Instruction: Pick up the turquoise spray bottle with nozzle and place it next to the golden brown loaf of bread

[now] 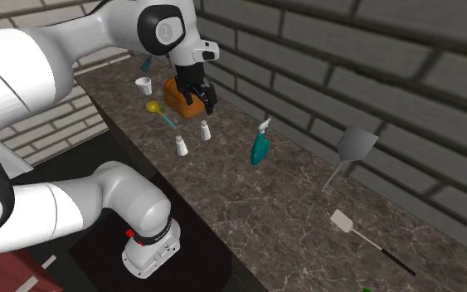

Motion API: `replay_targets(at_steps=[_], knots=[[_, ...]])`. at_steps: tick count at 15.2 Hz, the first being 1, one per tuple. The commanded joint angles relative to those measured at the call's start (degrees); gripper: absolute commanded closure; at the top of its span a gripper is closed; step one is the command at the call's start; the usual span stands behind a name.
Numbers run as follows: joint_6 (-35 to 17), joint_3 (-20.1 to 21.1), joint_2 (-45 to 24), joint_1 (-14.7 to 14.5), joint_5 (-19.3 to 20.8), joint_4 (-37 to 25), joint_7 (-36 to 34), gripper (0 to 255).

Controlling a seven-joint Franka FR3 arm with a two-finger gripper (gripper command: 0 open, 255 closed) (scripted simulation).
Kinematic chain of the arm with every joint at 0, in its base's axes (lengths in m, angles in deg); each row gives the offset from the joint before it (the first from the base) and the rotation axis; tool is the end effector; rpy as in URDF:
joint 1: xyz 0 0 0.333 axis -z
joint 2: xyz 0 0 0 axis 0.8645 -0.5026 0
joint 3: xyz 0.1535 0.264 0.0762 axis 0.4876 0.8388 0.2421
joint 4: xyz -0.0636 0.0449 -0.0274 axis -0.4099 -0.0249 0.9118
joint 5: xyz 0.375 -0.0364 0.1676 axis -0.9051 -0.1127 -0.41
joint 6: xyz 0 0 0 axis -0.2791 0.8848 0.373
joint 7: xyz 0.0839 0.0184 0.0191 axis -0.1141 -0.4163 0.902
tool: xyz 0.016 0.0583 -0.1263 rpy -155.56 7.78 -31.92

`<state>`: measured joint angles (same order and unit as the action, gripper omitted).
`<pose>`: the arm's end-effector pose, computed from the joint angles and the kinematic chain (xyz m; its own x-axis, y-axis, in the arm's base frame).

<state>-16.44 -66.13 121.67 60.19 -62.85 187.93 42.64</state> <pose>0.3314 0.0203 0.5454 0.9975 -0.0573 0.0424 -0.0602 -0.9957 0.0710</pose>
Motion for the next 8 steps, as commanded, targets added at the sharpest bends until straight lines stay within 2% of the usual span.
replay_targets(at_steps=[1, 8], knots=[[0.0, 0.0, 0.0, 0.0, 0.0, 0.0, 0.0, 0], [-9.59, -5.39, -12.22, 2.16, 2.07, -2.11, 5.28, 0]])
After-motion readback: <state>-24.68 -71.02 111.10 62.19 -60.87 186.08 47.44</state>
